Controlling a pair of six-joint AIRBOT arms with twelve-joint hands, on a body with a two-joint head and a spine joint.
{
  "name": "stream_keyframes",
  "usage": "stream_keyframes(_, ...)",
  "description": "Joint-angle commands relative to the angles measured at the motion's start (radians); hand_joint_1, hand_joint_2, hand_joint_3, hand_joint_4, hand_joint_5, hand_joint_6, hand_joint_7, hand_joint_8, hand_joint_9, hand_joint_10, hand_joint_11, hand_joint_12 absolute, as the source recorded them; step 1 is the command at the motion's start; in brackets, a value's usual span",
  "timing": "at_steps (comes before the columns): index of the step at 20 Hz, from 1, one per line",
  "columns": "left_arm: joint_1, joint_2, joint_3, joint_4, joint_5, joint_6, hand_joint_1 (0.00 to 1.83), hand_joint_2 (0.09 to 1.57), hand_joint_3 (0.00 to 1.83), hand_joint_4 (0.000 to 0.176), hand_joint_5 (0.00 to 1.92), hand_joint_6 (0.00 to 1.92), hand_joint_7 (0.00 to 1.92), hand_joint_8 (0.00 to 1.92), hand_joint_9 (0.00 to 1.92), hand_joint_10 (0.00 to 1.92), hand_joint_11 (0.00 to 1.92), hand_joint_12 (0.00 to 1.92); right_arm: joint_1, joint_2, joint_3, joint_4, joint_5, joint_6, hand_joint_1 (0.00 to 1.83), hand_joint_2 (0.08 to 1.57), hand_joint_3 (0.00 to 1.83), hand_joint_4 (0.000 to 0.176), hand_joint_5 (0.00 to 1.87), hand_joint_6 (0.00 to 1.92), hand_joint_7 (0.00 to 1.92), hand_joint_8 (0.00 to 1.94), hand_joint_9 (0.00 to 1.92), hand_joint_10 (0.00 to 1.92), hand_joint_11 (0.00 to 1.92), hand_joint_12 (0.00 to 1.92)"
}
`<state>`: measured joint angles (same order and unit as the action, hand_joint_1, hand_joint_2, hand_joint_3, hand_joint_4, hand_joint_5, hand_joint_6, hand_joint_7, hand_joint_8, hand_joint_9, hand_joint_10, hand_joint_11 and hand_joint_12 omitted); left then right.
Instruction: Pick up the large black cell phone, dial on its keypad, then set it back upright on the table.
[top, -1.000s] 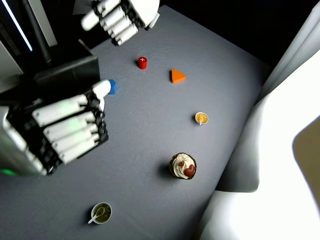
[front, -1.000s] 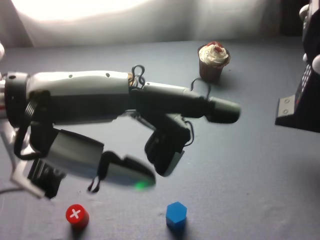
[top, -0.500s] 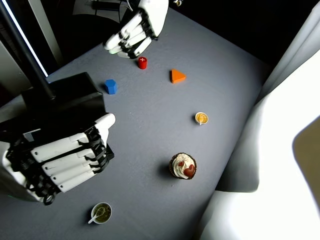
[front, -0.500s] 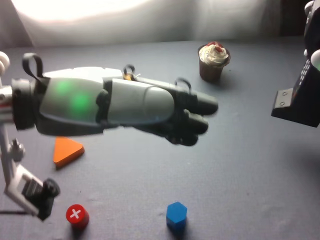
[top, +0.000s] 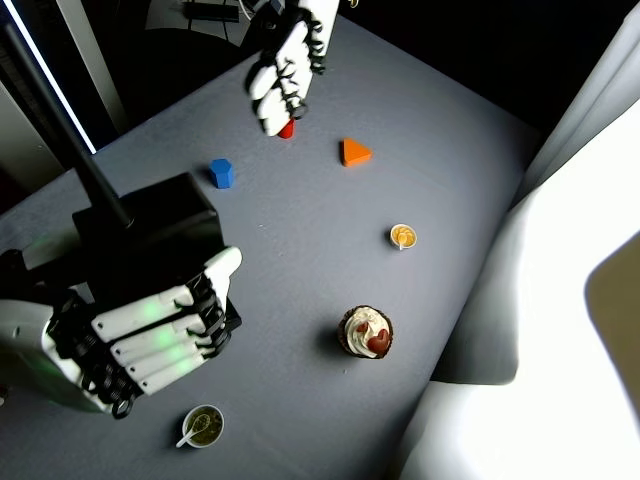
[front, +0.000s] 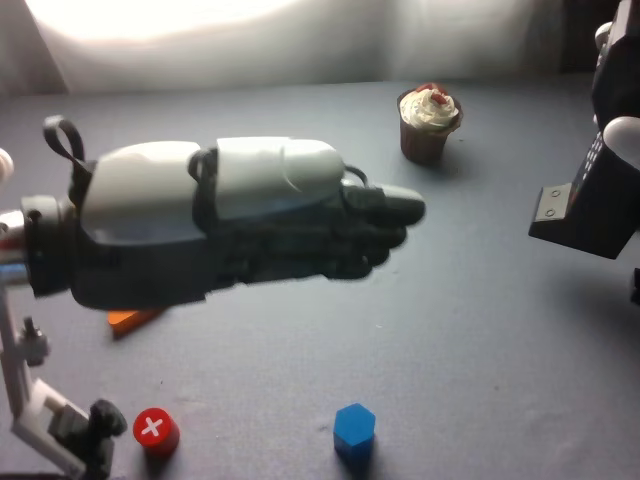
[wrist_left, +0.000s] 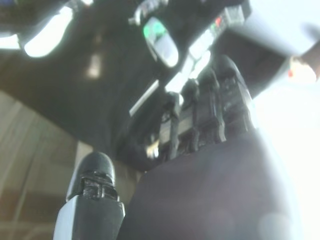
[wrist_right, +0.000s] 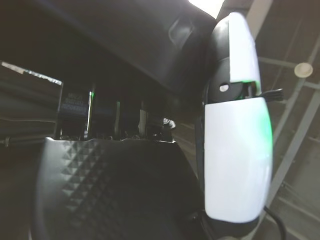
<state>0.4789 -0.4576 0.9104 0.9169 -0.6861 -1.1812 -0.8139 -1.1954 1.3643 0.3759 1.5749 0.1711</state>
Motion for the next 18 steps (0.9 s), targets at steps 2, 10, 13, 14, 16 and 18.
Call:
stream_keyframes(2,-0.015,-0.004,-0.011,-0.046,-0.083,-0.022,0.00,1.16,0.00,0.048,0.14,0.00,0.16,0.00,0.14,0.01,0.00,0.29,0.003,0.000,0.009,0.018,0.154,0.018,1.26,1.11,0.00,0.000,1.08,0.63,0.96,1.24,0.97,1.04,1.02,1.15)
stream_keyframes(10,-0.013,-0.007,-0.019,-0.037,-0.072,-0.042,0.00,1.16,0.00,0.055,0.16,0.00,0.15,0.00,0.14,0.00,0.00,0.39,-0.038,-0.042,0.035,0.022,0.187,0.018,1.34,1.15,0.00,0.000,1.00,0.80,0.77,1.33,0.85,1.33,0.97,1.20)
stream_keyframes(13,-0.013,-0.009,-0.022,-0.037,-0.072,-0.042,0.00,1.18,0.00,0.048,0.14,0.00,0.12,0.01,0.11,0.01,0.00,0.27,-0.061,-0.043,0.043,0.022,0.185,0.018,1.36,1.17,0.00,0.000,0.98,0.80,0.74,1.35,0.79,1.44,0.91,1.26)
stream_keyframes(14,-0.012,-0.011,-0.024,-0.037,-0.072,-0.042,0.00,1.18,0.01,0.046,0.14,0.00,0.12,0.00,0.11,0.01,0.00,0.27,-0.069,-0.043,0.045,0.022,0.184,0.018,1.36,1.18,0.00,0.000,0.96,0.84,0.73,1.37,0.79,1.45,0.92,1.27)
stream_keyframes(16,-0.012,-0.013,-0.028,-0.035,-0.072,-0.042,0.00,1.19,0.00,0.045,0.14,0.00,0.12,0.00,0.12,0.01,0.00,0.29,-0.079,-0.046,0.052,0.023,0.184,0.018,1.36,1.17,0.00,0.000,0.96,0.83,0.76,1.33,0.82,1.42,0.92,1.26)
stream_keyframes(18,-0.012,-0.014,-0.028,-0.034,-0.072,-0.043,0.00,1.18,0.00,0.051,0.12,0.00,0.10,0.00,0.10,0.00,0.00,0.28,-0.081,-0.054,0.058,0.054,0.185,0.018,1.37,1.15,0.00,0.000,1.01,0.77,0.78,1.27,0.85,1.39,0.93,1.23)
